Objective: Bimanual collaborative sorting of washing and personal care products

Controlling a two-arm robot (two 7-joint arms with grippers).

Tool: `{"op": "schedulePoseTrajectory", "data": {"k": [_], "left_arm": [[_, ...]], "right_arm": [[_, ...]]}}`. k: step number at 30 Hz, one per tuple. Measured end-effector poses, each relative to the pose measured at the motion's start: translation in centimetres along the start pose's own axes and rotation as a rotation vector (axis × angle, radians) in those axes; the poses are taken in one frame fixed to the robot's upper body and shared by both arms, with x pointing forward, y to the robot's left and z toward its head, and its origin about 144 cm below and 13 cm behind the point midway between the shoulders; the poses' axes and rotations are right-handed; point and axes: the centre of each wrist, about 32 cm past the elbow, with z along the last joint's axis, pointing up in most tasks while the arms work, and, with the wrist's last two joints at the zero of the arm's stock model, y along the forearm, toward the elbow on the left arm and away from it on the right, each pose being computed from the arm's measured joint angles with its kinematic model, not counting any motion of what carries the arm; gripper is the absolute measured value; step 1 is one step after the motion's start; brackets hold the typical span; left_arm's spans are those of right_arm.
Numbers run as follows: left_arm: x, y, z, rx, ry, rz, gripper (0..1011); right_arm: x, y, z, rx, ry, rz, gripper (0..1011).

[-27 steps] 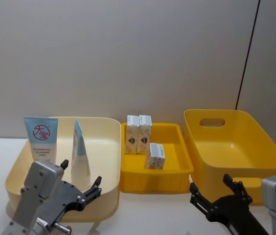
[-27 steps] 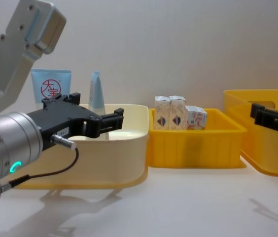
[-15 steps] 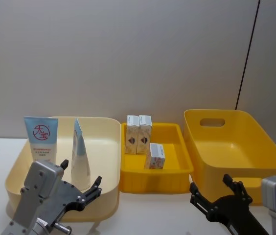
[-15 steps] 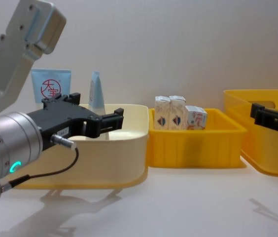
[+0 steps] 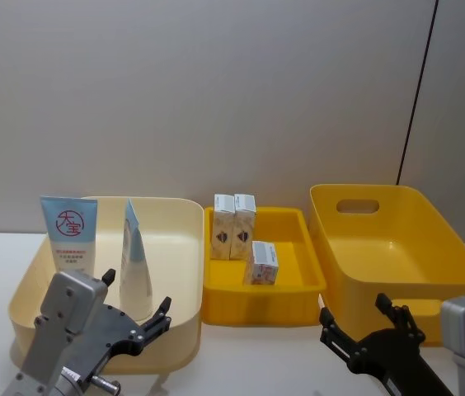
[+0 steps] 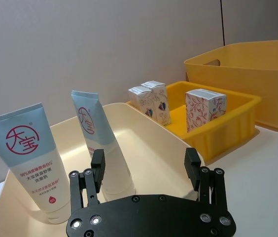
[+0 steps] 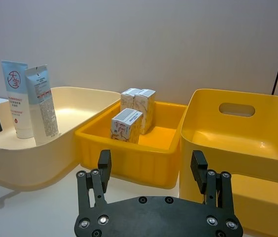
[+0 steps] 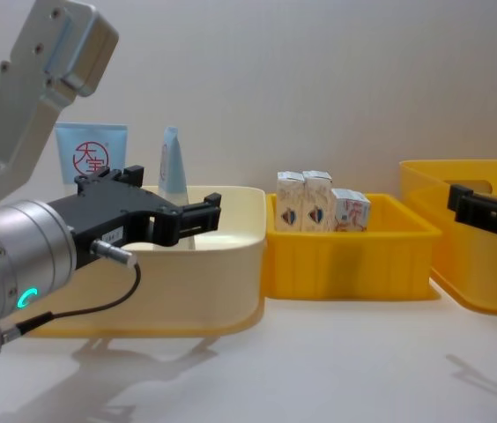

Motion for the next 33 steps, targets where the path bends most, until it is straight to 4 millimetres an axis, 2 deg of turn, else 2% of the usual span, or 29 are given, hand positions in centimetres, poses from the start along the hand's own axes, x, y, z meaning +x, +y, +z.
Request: {"op": "schedulePoseTrajectory", "data": {"k": [33], "left_arm": [[0.0, 0.0, 0.0, 0.0, 0.0, 0.0, 1003]], "right_arm": [[0.0, 0.04, 0.04, 0.001, 0.0, 0.0, 1001]]}}
